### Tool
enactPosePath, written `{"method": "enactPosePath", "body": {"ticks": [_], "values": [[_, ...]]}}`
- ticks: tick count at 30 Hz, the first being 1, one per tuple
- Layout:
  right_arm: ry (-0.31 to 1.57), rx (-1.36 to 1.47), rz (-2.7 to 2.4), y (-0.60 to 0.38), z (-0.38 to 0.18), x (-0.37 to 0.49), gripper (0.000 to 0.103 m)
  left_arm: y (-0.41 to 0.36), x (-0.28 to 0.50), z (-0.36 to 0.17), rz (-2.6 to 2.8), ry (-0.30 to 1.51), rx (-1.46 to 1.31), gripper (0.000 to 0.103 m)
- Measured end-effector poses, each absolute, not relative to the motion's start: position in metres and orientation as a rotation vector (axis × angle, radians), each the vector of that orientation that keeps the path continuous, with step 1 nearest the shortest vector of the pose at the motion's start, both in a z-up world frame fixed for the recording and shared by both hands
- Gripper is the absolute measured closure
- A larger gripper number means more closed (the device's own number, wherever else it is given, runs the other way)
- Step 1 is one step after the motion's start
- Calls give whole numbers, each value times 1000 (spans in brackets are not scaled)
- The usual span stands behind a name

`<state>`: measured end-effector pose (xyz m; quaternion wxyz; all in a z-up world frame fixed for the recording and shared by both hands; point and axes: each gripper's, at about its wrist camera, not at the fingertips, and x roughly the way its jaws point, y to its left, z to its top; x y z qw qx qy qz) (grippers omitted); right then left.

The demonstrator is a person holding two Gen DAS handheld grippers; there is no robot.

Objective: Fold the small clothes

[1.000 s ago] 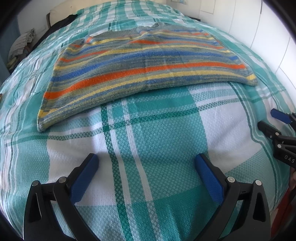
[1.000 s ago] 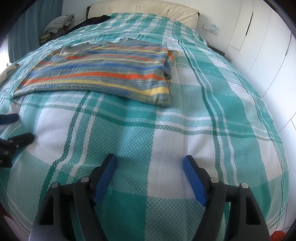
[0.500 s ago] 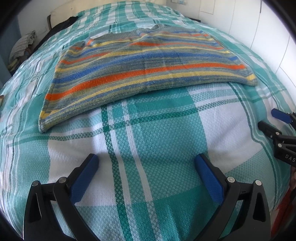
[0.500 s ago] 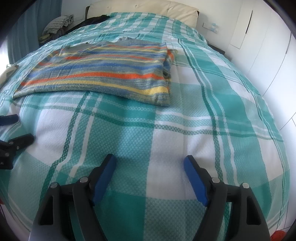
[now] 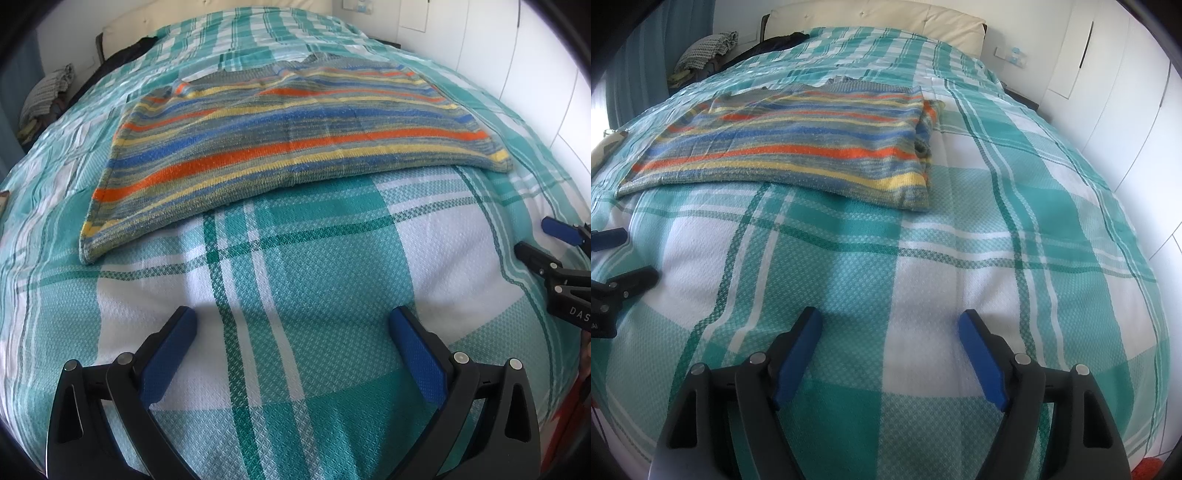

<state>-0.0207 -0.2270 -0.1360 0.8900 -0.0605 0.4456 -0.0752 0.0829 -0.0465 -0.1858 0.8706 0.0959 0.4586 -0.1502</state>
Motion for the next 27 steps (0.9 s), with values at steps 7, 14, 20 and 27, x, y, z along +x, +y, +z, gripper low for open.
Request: {"method": "enactPosePath", "body": {"ticks": [7,14,20,27], "values": [[922,-125,-158,-227,-136,-21,26,-46,83,-186,-315,957,200,1],[924,-118,-159,-227,-136,-21,26,-46,80,-183,-312,942,191,1],[978,54,-37,-252,-110,-25,25,-61,64,-145,-385,918,184,2],[763,391,-87,-334,-84,-67,25,-178,82,-135,-649,821,364,2]]}}
